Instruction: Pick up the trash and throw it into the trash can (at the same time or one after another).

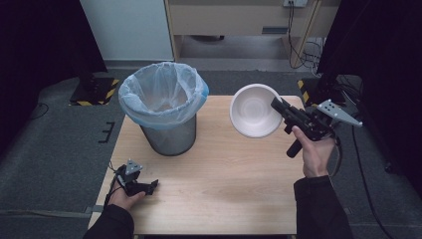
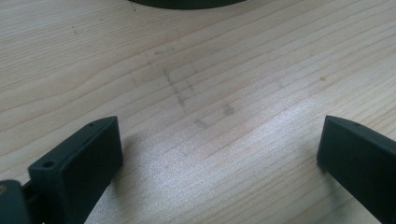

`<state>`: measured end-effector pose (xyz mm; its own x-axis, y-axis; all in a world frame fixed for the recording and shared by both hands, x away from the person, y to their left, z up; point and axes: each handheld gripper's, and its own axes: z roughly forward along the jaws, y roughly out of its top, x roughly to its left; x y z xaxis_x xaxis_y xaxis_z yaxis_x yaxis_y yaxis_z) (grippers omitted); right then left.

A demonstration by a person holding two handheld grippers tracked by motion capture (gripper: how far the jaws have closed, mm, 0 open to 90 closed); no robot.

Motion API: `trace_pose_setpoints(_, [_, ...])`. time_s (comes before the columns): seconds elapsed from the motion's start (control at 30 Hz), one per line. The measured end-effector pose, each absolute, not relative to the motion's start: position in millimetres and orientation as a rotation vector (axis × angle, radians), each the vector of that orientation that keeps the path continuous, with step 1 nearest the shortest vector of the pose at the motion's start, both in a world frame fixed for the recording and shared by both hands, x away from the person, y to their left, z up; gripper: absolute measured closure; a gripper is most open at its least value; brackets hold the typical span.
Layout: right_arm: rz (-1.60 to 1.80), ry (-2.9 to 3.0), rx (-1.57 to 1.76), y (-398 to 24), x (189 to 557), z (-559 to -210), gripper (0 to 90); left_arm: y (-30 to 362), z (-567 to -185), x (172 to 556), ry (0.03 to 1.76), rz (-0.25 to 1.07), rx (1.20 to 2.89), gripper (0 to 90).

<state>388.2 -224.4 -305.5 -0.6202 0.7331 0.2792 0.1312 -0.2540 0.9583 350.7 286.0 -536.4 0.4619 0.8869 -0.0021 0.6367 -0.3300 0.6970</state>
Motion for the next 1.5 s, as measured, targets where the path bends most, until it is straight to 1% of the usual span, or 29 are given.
trace_pose_setpoints(0.27, [1.955, 1.537, 1.001, -207.4, 397.9, -282.2, 83.2, 286.0, -536.4, 350.7, 1.263, 0.510, 2.079, 0.0])
trace_pose_setpoints(0.7, [1.951, 1.531, 0.960, -170.7, 420.8, -257.1, 83.2, 286.1, -536.4, 350.7, 1.263, 0.510, 2.080, 0.0])
trace_pose_setpoints(1.5, [1.935, 1.568, 0.920, -102.3, 462.1, -240.3, 83.2, 285.9, -536.5, 350.8, 1.263, 0.511, 2.077, 0.0])
